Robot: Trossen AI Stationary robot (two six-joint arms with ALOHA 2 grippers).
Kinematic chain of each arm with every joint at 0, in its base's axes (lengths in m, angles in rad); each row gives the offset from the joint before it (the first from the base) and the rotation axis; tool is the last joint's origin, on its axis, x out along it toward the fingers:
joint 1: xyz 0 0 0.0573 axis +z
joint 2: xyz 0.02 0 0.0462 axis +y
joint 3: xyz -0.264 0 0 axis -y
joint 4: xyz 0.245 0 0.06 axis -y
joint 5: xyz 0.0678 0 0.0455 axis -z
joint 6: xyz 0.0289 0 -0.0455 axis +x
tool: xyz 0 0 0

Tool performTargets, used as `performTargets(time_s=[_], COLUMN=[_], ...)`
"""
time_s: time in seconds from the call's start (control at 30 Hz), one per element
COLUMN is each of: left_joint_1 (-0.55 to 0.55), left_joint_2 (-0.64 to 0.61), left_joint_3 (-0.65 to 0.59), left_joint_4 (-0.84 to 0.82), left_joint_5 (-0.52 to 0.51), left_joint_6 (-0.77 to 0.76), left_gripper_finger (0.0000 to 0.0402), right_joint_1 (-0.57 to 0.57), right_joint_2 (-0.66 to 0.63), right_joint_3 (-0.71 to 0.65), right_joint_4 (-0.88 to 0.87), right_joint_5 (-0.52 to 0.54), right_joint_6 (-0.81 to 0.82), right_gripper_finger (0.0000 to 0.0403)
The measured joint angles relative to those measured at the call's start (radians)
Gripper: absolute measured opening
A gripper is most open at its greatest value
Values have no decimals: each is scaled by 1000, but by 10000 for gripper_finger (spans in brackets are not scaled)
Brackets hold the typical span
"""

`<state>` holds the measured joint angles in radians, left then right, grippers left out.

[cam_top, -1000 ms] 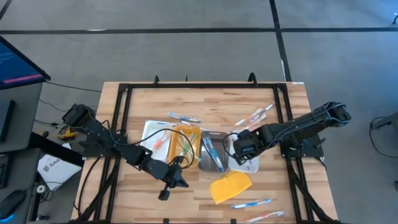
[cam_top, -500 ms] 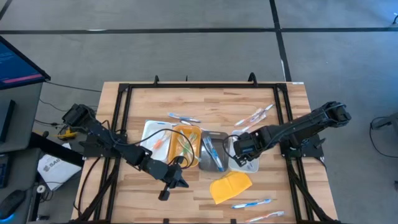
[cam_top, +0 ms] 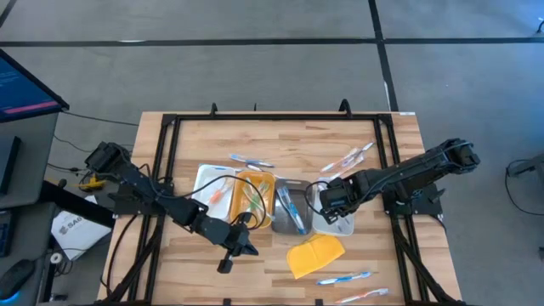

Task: Pick & Place Toothbrushes
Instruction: Put the purple toothbrush into the right white bin

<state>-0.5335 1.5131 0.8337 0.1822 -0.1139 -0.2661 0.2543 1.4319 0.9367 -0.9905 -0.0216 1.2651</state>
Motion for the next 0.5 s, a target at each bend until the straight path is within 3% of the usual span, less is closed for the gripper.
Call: performTargets(time_s=[0.27, 0.5], left_joint_1=[-1, -3], left_joint_2=[0, 0], left_joint_3=[0, 0], left_joint_4=[0, 0], left_joint_5=[1, 2], left_joint_6=[0, 0], left_gripper_finger=[1, 1], right_joint_1=[0, 0], right_joint_2=[0, 0], right_joint_3=[0, 0], right_joint_4=[-6, -24], right_joint_5=[-5, -12], right_joint_6=[-7, -11], right_gripper_finger=[6, 75])
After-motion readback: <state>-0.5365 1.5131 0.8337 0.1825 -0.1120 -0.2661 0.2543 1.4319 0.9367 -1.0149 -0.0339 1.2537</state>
